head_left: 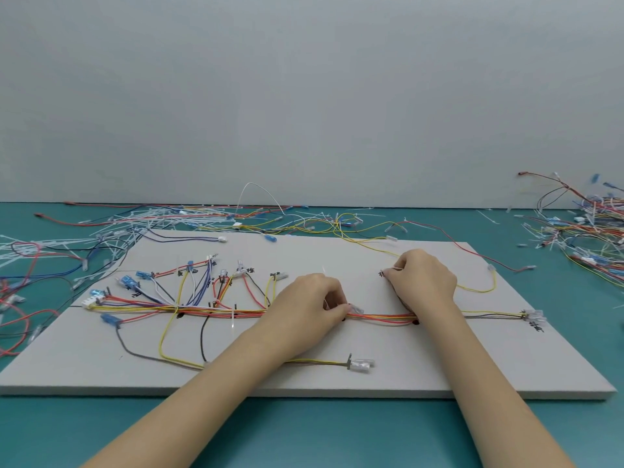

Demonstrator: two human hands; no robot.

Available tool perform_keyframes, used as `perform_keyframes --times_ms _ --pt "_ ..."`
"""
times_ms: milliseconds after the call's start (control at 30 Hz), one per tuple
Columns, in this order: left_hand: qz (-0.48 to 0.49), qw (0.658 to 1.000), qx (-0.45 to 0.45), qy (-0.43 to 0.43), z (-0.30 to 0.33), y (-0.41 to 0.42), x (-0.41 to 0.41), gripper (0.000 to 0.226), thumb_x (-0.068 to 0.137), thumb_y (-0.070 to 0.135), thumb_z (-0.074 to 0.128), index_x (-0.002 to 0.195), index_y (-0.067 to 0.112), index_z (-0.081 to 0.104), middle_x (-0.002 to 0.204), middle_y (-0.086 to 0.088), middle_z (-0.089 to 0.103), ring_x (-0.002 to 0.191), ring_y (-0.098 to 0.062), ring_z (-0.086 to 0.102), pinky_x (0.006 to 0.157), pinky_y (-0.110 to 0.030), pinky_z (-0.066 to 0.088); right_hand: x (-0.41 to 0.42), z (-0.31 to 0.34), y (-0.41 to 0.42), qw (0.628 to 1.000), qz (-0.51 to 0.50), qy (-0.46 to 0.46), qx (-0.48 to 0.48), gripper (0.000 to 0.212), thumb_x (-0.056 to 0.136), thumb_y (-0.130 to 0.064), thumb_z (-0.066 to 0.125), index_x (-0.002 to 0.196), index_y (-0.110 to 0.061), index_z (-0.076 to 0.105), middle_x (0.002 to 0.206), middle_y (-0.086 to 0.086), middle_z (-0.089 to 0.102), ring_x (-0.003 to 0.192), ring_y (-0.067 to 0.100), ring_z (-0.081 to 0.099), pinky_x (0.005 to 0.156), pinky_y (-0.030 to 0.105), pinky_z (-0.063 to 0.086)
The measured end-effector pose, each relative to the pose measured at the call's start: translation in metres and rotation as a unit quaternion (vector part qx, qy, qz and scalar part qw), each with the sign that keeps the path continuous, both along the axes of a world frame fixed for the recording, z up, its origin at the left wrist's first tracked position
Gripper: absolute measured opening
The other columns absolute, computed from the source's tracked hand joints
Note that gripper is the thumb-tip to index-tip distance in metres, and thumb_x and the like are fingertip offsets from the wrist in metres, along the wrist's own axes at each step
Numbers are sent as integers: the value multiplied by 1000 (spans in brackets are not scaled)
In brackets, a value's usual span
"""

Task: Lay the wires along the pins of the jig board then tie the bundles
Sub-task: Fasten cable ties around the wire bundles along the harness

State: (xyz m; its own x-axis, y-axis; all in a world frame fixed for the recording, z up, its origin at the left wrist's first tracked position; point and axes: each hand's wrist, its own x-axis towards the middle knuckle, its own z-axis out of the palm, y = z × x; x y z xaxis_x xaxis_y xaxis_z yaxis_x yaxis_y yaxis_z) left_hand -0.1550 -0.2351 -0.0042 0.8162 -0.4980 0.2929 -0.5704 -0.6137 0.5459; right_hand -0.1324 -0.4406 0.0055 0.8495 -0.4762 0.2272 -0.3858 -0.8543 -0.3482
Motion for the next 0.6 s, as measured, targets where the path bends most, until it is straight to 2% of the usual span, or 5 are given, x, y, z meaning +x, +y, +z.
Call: perform_keyframes --times_ms 133,233,333,600 --pt "-12 999 38 -11 3 0 -3 15 95 35 57 85 24 59 87 9 55 84 -8 50 78 -29 44 1 -1 1 1000 6 12 -13 19 90 -37 62 86 -19 65 100 3 69 96 29 61 68 29 34" --pt "-12 998 57 -25 5 -4 -6 14 98 32 52 88 22 56 89 6 53 90 -14 50 80 -28 40 2 -2 0 999 20 14 -46 19 94 -38 57 90 -19 63 107 2 67 101 29 59 70 29 34" --pt "1 993 102 -51 7 -8 -6 17 101 28 47 97 16 58 101 -3 58 100 -20 52 86 -32 40 2 -3 -2 997 40 10 -61 21 95 -39 55 93 -19 61 110 1 66 104 27 59 71 30 33" --pt "-10 987 141 -77 7 -9 -5 13 101 24 44 100 16 54 107 -5 57 104 -22 50 89 -35 40 3 -7 -4 996 56 7 -71 22 98 -36 51 97 -16 60 111 4 65 104 29 58 72 33 34"
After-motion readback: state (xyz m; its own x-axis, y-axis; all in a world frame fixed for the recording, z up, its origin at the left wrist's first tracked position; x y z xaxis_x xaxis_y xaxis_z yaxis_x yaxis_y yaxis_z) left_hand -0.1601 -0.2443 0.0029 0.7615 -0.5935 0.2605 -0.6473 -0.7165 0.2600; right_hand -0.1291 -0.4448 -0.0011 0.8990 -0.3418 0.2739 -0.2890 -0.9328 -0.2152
